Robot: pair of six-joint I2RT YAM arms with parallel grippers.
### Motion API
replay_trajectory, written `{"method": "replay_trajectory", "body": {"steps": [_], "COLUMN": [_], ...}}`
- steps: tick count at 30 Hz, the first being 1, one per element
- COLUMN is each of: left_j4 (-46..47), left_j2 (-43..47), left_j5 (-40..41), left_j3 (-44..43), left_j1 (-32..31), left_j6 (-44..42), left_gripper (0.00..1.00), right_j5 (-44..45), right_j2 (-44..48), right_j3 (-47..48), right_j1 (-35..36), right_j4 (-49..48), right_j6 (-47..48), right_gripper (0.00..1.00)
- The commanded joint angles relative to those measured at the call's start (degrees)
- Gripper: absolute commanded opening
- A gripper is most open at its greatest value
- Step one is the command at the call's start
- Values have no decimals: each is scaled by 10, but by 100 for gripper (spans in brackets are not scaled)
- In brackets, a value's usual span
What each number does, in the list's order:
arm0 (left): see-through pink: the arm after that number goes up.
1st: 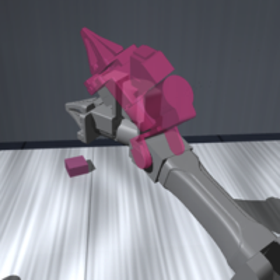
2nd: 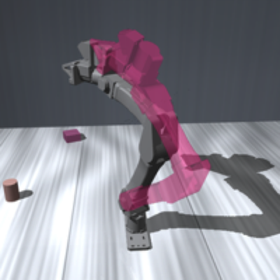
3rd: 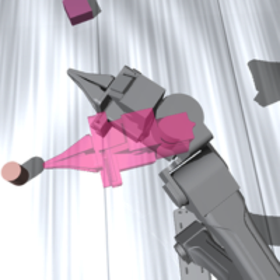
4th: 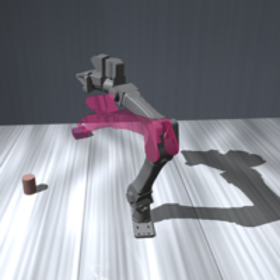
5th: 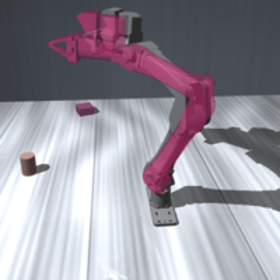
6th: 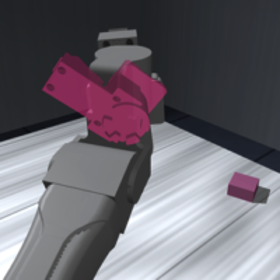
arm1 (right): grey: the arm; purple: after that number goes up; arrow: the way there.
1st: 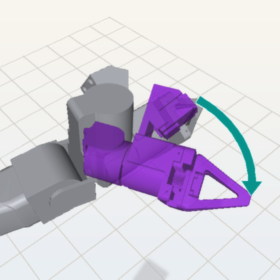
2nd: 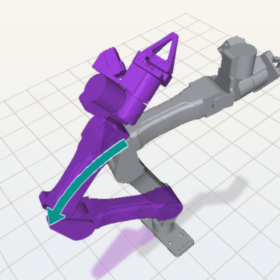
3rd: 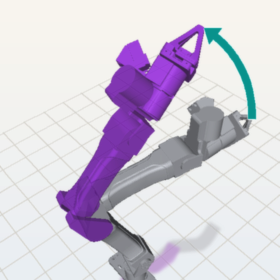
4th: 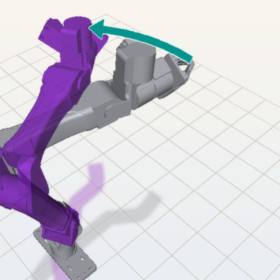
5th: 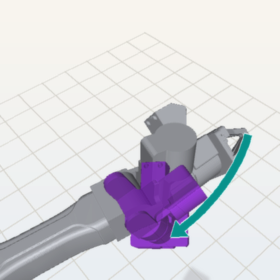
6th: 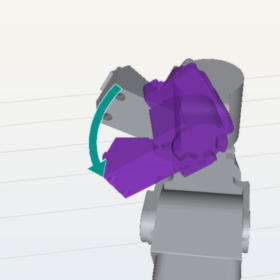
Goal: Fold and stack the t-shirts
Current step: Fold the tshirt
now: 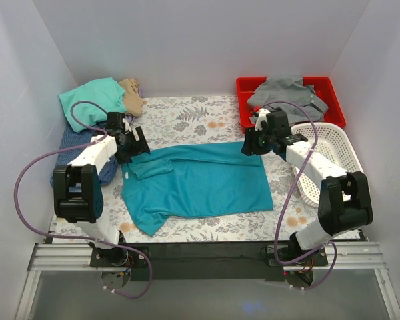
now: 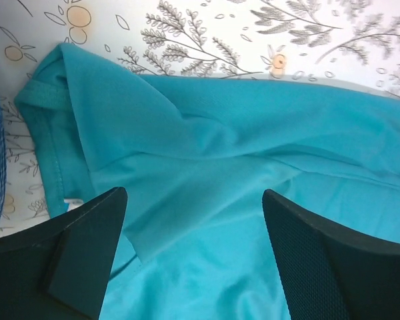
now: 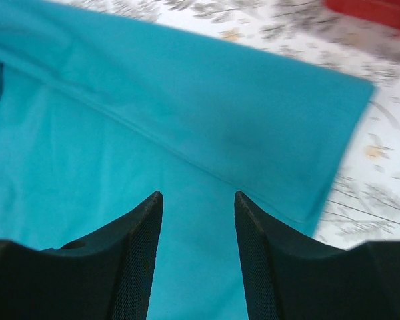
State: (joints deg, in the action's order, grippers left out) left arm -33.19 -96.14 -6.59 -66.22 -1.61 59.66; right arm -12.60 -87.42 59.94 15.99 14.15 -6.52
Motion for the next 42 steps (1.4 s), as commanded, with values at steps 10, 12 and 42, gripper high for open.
{"method": "replay_trajectory", "body": {"steps": [10, 12, 42], "left_j4": [19, 39, 284], "left_j2": [153, 170, 266], "left_j5": [-21, -12, 185], "left_j3": [142, 155, 349], "left_j1": [-5, -6, -87], "left_j6": [70, 79, 221], "left_gripper": [86, 86, 48], "right_j5": [-45, -48, -62], "right_j2": [-64, -64, -76], "right_j3": [18, 17, -4], "right_j1": [92, 93, 94], "right_j4": [-41, -42, -41], "right_j6": [-25, -25, -3], "right_gripper": [54, 54, 53]}}
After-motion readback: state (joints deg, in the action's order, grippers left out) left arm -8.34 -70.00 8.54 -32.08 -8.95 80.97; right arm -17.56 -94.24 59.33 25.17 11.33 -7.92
